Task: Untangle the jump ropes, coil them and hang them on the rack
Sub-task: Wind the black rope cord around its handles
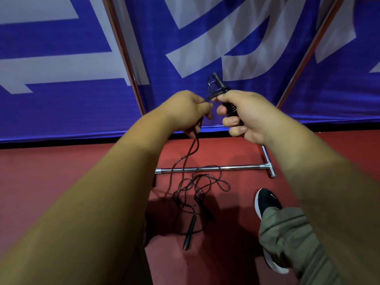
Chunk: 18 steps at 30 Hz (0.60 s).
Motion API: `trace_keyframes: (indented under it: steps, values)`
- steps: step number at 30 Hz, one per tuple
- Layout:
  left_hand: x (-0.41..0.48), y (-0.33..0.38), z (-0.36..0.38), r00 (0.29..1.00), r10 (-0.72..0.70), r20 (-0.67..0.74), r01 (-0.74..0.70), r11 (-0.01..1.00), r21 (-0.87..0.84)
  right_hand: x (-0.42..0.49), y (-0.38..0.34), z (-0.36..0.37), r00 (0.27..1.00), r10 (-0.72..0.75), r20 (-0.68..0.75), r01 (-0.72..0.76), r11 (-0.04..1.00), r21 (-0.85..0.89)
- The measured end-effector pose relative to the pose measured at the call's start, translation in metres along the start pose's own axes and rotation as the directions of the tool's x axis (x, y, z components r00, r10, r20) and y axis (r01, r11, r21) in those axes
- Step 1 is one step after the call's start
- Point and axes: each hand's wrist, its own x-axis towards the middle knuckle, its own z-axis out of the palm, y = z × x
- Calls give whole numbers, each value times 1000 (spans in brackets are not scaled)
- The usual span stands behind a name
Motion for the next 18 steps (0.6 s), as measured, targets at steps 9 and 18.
trace_keyframes:
  steps: [9, 18]
  values:
    - [-11, 5, -16, 960, 277, 46, -221, 846, -485, -9, -9, -12, 977, -40, 211, -4, 980, 201]
    - [-10, 1, -11, 937, 323, 130, -276, 917, -287, -15, -14, -7, 995, -26, 92, 6, 978, 207]
